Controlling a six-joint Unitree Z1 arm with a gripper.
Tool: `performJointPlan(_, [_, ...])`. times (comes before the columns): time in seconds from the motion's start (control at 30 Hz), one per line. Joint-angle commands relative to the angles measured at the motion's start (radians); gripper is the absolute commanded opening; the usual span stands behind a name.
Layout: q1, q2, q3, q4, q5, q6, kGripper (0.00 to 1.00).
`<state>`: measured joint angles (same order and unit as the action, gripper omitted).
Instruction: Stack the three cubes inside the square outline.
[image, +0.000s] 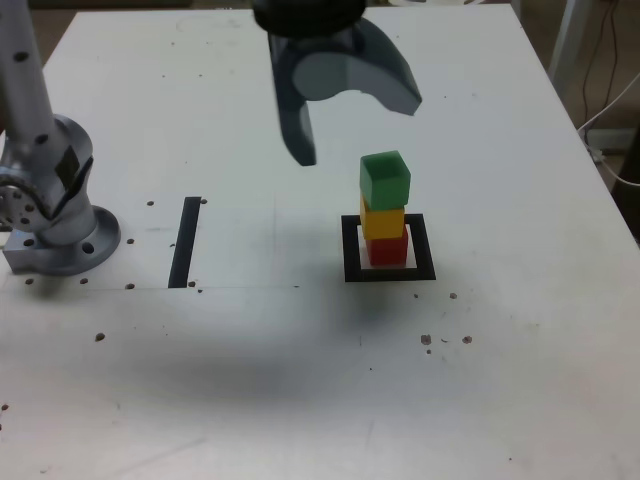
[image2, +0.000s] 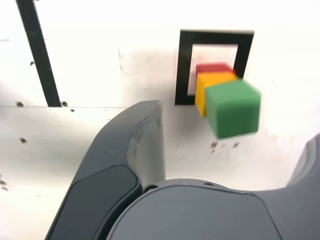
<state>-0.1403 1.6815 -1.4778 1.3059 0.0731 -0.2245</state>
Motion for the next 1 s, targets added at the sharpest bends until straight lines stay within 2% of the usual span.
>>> performJointPlan(0.0, [0.007,-0.044,0.060,-0.019,-0.019,0.061,1.00])
performJointPlan(0.17, [0.010,-0.090,0.196,-0.037,-0.041,0.116,1.00])
performJointPlan(0.37, [0.010,-0.109,0.375,-0.097,-0.074,0.151,1.00])
performJointPlan(0.57, [0.010,-0.134,0.469,-0.115,-0.094,0.155,1.00])
performJointPlan(0.63, [0.010,-0.137,0.486,-0.118,-0.080,0.155,1.00])
performJointPlan(0.83, [0.006,-0.139,0.503,-0.127,0.016,0.156,1.00])
performJointPlan(0.97, [-0.004,-0.127,0.511,-0.146,0.041,0.157,1.00])
